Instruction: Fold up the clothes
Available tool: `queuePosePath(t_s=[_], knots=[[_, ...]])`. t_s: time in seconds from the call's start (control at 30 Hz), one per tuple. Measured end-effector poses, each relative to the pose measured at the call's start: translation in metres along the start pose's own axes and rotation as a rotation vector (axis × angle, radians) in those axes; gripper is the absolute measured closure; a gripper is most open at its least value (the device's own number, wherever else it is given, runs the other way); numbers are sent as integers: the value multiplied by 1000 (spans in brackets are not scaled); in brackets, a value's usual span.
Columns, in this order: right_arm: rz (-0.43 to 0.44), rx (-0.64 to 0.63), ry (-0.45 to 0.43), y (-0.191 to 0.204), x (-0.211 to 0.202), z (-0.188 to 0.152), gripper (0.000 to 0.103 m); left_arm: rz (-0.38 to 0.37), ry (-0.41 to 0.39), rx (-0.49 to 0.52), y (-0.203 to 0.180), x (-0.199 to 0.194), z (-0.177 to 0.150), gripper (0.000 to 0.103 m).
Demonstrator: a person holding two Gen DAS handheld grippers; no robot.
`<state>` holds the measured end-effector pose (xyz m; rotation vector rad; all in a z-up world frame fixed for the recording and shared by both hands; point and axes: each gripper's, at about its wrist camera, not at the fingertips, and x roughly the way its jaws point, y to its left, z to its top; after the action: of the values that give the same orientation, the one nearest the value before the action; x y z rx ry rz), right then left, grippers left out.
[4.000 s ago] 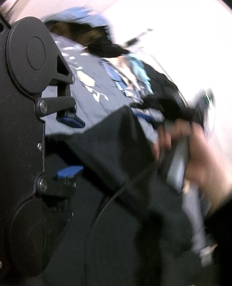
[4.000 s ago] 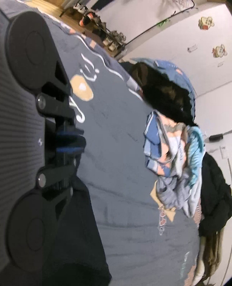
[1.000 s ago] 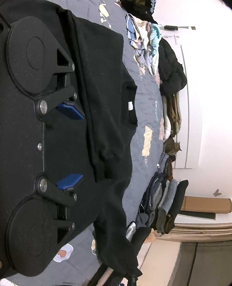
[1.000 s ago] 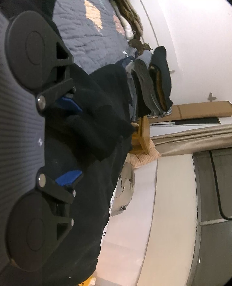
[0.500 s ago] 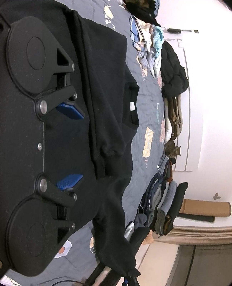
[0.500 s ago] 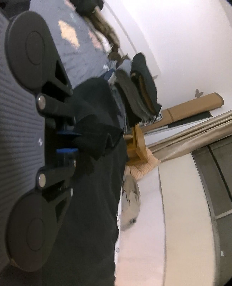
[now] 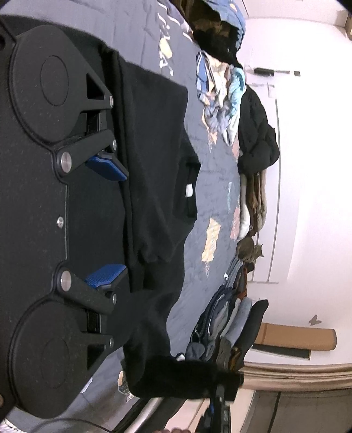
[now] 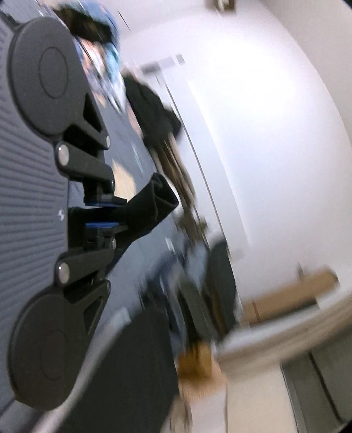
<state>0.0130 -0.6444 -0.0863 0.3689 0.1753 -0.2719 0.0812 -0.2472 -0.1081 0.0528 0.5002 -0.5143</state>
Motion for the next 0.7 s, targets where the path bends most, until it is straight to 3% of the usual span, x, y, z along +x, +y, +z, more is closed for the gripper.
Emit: queuePosePath(t_s=[0.13,0.23,0.4,0.57,0.7], knots=[[163,-93,116,68,18,-29,93,9,7,-33,16,-6,5,35],[236,-196,219,108,31,-63,93,-25,24,-136,34,-4,11,33],[265,-352,353,147,44,-126,93,-204,118,-356,53,33,12,33],[269,-393,358,146,43,-139,93,-408,241,-599,58,89,10,33],[280,-420,333,144,33,-140,93,-475,283,-672,44,127,13,30]])
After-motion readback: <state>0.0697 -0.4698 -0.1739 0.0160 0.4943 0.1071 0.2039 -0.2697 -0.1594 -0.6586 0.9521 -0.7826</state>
